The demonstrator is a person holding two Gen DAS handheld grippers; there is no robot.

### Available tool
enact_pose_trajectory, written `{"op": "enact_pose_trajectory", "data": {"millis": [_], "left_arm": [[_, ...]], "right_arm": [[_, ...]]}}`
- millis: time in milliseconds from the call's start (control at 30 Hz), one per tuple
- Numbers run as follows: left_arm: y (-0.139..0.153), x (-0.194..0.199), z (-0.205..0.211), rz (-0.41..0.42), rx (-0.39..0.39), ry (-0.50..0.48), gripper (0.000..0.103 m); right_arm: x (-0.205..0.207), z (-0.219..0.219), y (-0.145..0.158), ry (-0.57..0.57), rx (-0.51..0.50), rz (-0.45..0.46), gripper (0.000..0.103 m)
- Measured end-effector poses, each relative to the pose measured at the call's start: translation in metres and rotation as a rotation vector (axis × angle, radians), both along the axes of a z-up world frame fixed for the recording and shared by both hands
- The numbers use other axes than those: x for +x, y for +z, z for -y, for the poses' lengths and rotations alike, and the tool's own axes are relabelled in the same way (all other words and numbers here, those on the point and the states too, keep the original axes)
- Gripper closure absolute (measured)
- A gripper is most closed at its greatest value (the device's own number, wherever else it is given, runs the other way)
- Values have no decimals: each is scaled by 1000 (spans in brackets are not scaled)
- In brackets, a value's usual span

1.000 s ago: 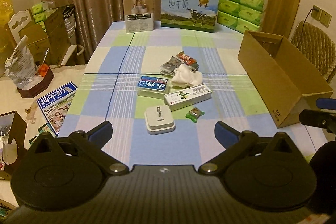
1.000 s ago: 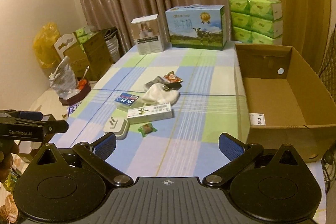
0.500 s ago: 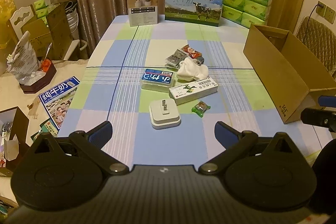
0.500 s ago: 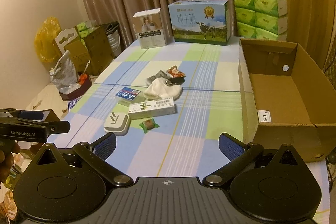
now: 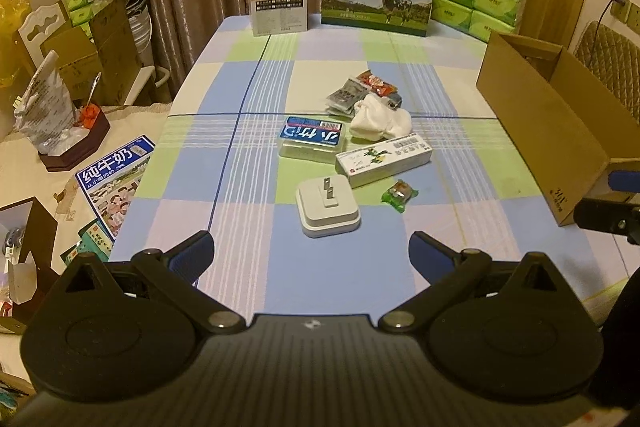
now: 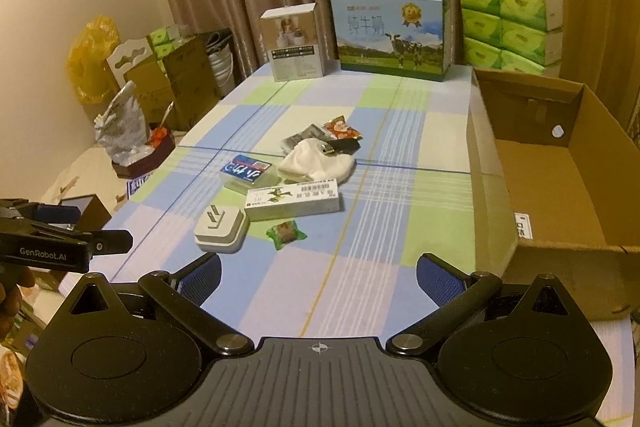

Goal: Organize objects
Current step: 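Move both tools toward the remaining items on the table, then grasp the green-wrapped snack with the right tool while the left tool grasps the white plug adapter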

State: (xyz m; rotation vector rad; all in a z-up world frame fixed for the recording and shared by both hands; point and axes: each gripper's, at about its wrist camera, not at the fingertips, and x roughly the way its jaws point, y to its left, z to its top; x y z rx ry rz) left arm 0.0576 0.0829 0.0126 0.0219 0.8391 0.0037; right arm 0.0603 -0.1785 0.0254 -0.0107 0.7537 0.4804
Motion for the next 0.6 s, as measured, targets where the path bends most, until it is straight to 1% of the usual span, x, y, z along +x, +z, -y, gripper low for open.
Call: {"op": "enact_pose_trajectory", "data": {"millis": [133,267,533,600], "left_arm": [[-11,11,-6,-17,10,-5,1],[-22,27,-11,-33,3,-23,1],[-51,64,-16,-77,12,-67,1],[-58,72,-16,-85,12,-78,2]], "right_arm": [[8,-11,-10,33,-29,16,2],[20,-23,-23,70,-44,18,2],[52,-47,-59,137,-70,2,3],[61,-53,-68,159,-76,0,5]]}}
